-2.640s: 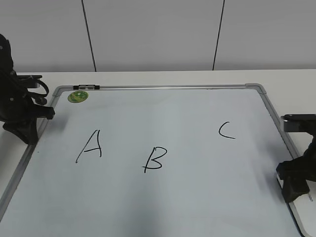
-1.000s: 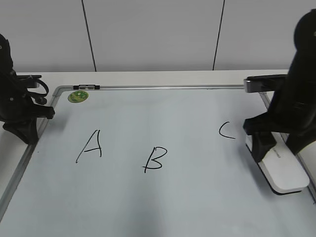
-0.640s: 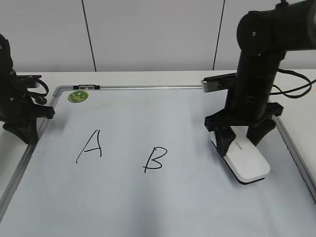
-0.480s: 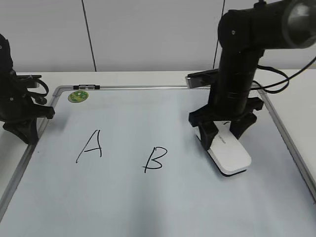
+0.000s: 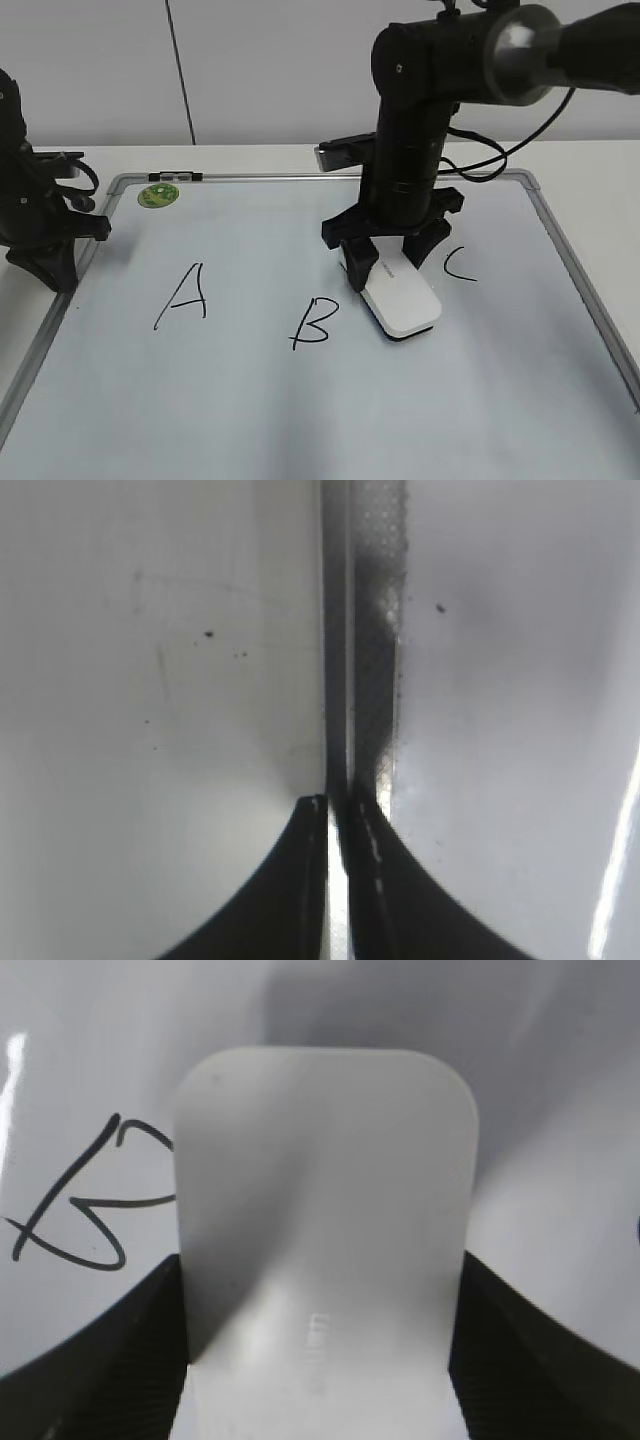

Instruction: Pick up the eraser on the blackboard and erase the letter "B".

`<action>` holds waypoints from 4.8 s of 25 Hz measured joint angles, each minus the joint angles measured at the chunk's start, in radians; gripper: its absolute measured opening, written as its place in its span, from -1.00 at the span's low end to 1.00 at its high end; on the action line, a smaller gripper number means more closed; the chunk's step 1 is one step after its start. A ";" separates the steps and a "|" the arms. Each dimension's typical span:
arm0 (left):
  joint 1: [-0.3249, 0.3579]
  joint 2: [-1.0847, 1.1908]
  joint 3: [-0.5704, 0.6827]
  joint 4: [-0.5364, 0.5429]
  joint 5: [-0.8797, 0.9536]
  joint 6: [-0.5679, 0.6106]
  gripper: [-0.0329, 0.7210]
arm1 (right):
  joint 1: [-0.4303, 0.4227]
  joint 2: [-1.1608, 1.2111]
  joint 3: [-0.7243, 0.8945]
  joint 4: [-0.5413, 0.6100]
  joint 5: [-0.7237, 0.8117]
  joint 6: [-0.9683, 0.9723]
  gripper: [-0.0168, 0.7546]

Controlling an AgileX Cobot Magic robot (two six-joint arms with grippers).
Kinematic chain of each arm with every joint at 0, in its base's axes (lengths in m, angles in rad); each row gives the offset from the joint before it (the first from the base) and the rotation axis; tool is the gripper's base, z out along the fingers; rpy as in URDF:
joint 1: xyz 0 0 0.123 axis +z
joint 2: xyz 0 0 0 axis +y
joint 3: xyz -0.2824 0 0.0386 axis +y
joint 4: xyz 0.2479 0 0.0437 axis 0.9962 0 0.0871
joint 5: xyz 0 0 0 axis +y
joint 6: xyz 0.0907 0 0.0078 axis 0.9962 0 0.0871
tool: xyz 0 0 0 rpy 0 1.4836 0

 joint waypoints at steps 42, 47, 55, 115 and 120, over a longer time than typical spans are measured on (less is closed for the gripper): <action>0.000 0.000 0.000 -0.016 0.000 0.000 -0.85 | 0.108 0.072 -0.031 -0.007 0.011 0.002 0.42; 0.000 0.000 0.000 -0.019 0.000 0.000 -0.85 | 0.137 0.072 -0.031 0.003 0.011 0.004 0.42; 0.002 0.000 0.000 -0.021 0.000 0.000 -0.85 | 0.183 0.075 -0.031 -0.002 0.011 0.004 0.42; 0.002 0.000 0.000 -0.023 -0.005 0.002 -0.85 | -0.136 -0.147 0.134 -0.268 0.013 0.198 0.42; 0.002 0.000 0.000 -0.023 -0.005 0.002 -0.85 | -0.255 -0.227 0.266 -0.208 0.013 0.173 0.42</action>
